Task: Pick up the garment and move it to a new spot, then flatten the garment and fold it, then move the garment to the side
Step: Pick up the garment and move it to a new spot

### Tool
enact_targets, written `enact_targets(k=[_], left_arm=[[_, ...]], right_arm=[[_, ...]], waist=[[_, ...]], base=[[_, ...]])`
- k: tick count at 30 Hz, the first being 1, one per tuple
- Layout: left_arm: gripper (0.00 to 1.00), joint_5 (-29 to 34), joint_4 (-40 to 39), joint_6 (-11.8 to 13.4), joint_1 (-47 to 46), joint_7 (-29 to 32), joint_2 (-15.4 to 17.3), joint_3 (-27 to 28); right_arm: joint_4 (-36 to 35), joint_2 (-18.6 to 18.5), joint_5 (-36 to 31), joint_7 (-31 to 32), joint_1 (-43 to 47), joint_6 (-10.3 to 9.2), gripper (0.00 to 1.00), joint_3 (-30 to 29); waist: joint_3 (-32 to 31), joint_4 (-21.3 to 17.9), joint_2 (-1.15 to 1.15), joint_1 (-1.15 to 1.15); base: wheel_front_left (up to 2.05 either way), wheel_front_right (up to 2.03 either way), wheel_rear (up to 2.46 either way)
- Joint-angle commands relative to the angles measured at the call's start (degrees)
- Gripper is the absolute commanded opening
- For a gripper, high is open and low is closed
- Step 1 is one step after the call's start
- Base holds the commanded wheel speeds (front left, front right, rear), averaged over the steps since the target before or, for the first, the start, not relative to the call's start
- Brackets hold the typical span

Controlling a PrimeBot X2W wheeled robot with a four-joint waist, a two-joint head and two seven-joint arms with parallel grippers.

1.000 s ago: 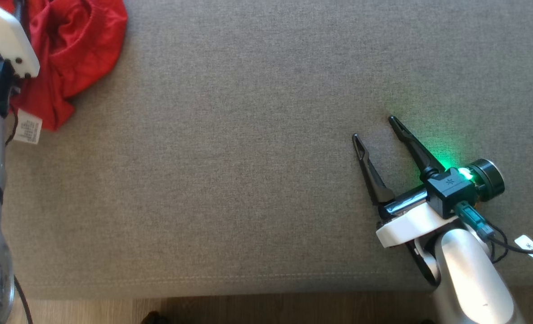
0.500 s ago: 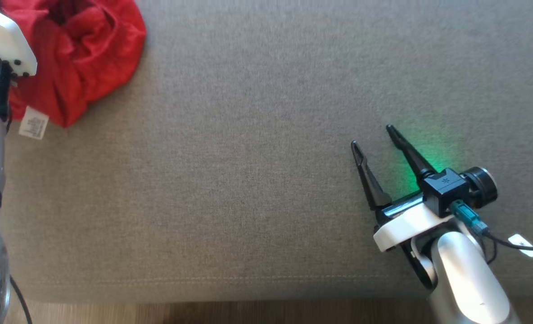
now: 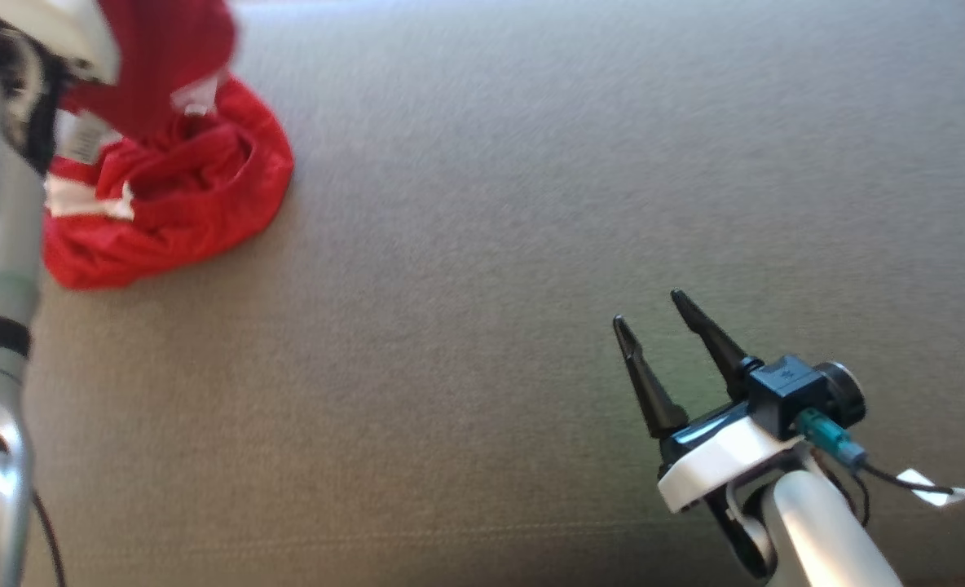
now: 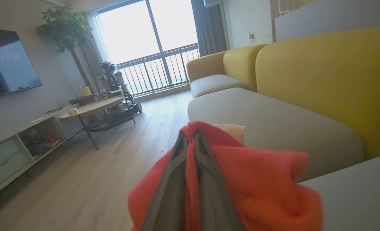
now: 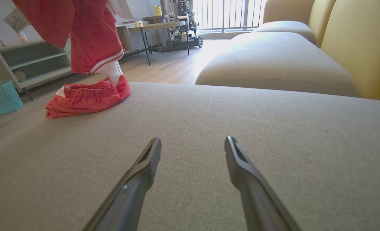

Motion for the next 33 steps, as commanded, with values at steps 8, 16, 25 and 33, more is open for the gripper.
enact_targets(k=[8,16,25,33], left_arm=[[0.0,-11.06,-15.05,-0.33,4.86,2.64,1.19,-9.68],[0.0,-9.95,-25.03,1.82,9.12,0.68,-1.51,-14.28],[0.0,-4.21,-33.55,6.08,17.45,-0.66,-5.18,-14.77],[1.0,-3.2,-33.12,4.83,35.31,-0.68,-10.06,-13.58]], right_arm=[[-5.62,0.14,2.81,-0.06,0.86,-0.02,1.0,2.72],[-8.61,0.14,4.68,-0.06,0.32,-0.02,1.0,2.91],[-8.67,0.14,5.7,-0.06,-0.2,-0.02,1.0,2.86],[-6.01,0.14,4.94,-0.06,0.98,-0.02,1.0,2.82]], waist=[[-8.17,-9.47,0.0,0.0],[-6.75,-17.72,0.0,0.0],[-2.45,-21.49,0.0,0.0],[-2.46,-18.58,0.0,0.0]], base=[[0.0,0.0,0.0],[0.0,0.0,0.0],[0.0,0.0,0.0],[0.0,0.0,0.0]])
